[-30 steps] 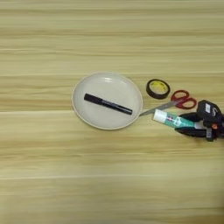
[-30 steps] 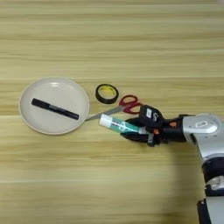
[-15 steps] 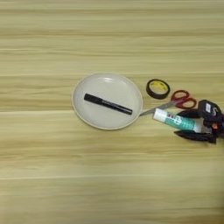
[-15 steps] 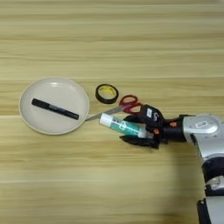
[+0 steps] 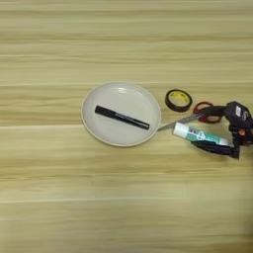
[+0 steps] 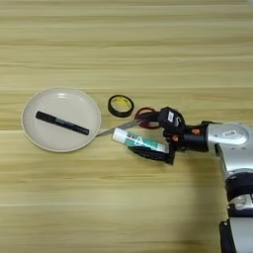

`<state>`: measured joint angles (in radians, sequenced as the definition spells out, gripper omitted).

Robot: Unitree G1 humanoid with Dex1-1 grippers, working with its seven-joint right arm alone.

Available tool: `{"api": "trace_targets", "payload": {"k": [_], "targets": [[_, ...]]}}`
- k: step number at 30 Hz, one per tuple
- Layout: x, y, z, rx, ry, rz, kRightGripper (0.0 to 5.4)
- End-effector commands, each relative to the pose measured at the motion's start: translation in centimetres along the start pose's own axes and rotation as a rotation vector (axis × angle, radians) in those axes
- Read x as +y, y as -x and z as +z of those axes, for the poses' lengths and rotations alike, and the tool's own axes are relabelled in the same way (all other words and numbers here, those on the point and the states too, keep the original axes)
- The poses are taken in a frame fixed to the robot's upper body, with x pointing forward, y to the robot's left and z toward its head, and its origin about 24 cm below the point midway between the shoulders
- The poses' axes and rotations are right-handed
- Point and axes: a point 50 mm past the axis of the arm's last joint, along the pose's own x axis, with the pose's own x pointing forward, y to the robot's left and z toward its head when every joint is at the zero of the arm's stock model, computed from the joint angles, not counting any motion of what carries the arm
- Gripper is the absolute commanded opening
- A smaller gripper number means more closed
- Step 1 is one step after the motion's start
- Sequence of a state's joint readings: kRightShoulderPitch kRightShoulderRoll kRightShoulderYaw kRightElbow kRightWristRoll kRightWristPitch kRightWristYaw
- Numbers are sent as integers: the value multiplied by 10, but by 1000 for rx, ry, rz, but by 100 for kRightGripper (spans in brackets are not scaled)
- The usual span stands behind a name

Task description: Move the objects on the table

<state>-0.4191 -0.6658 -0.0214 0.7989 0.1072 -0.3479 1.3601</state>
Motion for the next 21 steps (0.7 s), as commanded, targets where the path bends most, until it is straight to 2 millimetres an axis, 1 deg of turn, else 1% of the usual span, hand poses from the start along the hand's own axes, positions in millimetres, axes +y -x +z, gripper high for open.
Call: {"api": "trace_targets", "payload": {"k": [1, 12, 21], "targets": [[-25, 13, 36, -74, 115, -101, 539], [-25, 10, 57, -213, 130, -101, 539], [-19, 4, 72, -275, 159, -85, 539]]}}
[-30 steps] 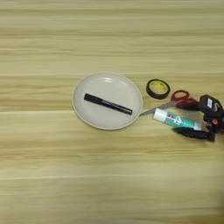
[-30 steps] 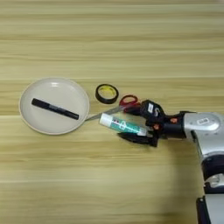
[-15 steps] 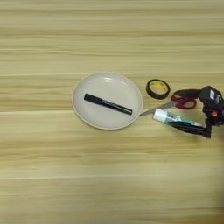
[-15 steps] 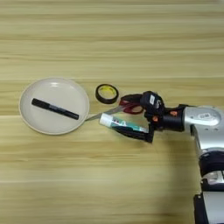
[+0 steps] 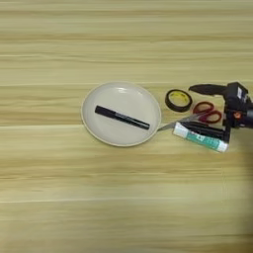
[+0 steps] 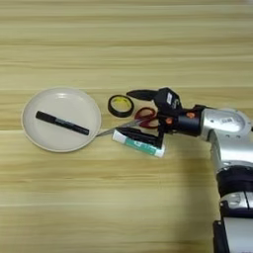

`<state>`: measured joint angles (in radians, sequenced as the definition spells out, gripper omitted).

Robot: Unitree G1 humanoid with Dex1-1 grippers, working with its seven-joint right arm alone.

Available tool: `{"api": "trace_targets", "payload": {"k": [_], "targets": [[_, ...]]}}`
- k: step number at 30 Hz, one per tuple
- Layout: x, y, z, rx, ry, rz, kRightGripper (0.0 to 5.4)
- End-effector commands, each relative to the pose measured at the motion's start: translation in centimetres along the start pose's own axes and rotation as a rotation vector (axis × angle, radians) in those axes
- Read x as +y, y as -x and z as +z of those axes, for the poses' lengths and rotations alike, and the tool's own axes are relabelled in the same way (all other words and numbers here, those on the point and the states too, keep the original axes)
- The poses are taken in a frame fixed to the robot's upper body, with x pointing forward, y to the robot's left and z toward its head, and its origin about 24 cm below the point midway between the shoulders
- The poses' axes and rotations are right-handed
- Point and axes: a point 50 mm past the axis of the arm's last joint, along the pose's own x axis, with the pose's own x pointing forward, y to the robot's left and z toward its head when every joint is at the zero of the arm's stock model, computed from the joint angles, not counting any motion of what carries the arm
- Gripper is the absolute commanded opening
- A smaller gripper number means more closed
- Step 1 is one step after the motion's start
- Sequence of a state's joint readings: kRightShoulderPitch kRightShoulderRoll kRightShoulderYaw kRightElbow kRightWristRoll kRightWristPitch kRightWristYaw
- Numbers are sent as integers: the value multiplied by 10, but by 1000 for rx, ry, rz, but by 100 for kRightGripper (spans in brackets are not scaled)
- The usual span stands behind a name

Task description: Move the objects on the table

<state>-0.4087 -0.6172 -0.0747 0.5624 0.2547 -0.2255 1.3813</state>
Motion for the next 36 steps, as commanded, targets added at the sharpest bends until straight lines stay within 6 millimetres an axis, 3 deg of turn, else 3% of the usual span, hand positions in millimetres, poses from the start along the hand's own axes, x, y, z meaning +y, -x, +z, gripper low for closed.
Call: {"api": "trace_targets", "payload": {"k": [1, 16, 36], "targets": [[-15, 3, 32, -54, 115, -68, 539], [-3, -16, 62, -203, 154, -68, 539], [8, -52, 73, -221, 156, -42, 539]]}}
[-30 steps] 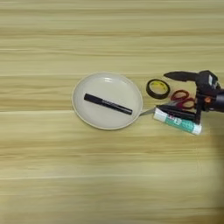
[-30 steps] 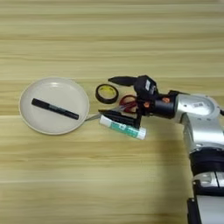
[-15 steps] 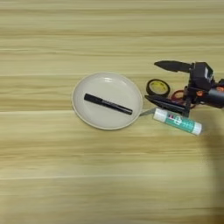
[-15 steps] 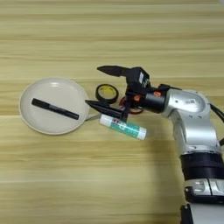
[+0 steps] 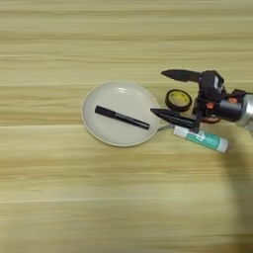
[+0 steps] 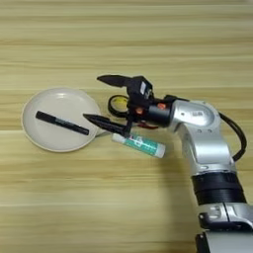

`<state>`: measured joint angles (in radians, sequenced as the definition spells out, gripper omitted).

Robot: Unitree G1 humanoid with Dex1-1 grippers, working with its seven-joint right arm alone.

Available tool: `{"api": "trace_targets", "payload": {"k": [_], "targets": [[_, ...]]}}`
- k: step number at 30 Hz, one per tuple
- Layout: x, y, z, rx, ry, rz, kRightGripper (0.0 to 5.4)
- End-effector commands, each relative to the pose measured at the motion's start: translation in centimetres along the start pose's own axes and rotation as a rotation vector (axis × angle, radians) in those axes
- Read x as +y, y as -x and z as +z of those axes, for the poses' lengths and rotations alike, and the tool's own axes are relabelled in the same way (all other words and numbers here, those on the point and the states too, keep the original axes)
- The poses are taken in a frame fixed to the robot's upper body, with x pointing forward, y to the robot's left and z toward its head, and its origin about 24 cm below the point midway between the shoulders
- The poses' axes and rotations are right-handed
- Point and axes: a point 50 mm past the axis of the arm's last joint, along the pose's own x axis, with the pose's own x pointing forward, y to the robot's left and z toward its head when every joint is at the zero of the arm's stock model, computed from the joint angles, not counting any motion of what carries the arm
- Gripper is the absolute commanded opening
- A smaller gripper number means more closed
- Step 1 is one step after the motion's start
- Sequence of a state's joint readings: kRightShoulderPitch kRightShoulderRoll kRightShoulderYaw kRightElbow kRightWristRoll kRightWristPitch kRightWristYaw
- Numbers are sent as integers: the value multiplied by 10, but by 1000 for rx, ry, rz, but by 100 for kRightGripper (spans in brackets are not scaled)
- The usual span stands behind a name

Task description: Move the objects on the table

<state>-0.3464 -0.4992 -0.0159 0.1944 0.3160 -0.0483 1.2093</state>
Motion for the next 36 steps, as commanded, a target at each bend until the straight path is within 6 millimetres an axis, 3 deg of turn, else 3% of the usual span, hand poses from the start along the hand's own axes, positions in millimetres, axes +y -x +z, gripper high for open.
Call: {"api": "trace_targets", "payload": {"k": [1, 20, 36], "targets": [[-13, -11, 32, -41, 125, -33, 539], [-12, -45, 25, -63, 62, -52, 539], [-5, -58, -1, 21, 97, 9, 539]]}}
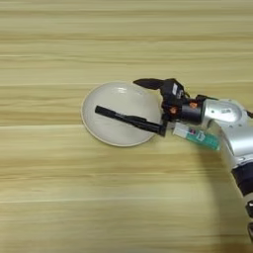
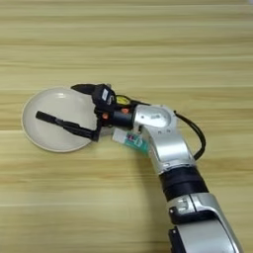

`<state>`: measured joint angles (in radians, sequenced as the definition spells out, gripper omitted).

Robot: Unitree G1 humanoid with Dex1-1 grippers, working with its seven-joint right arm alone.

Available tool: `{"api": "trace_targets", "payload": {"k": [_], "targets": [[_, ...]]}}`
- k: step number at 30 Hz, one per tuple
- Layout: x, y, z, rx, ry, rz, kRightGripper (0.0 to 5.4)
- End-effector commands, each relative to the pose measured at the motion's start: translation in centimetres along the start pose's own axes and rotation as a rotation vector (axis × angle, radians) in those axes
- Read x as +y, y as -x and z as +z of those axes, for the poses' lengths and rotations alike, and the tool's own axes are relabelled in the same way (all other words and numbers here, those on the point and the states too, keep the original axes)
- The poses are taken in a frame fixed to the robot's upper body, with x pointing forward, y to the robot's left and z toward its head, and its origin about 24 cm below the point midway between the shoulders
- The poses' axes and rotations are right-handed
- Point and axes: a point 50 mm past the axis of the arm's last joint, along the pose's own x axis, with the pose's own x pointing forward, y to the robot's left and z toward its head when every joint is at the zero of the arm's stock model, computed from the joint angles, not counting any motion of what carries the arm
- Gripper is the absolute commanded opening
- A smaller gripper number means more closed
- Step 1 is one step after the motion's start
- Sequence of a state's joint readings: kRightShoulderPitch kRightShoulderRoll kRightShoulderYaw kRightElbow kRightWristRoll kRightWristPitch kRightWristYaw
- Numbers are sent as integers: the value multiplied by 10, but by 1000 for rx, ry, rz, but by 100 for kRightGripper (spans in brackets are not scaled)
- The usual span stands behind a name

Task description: Move the objects on the table

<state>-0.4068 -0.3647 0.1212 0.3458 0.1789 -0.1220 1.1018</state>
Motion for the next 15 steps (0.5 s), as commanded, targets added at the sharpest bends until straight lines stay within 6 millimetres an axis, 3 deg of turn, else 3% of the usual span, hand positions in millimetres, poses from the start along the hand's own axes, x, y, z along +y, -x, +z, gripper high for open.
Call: {"api": "trace_targets", "payload": {"k": [1, 15], "targets": [[-18, -7, 26, -21, 128, -22, 539], [-14, -19, 19, 39, 193, -39, 539]]}}
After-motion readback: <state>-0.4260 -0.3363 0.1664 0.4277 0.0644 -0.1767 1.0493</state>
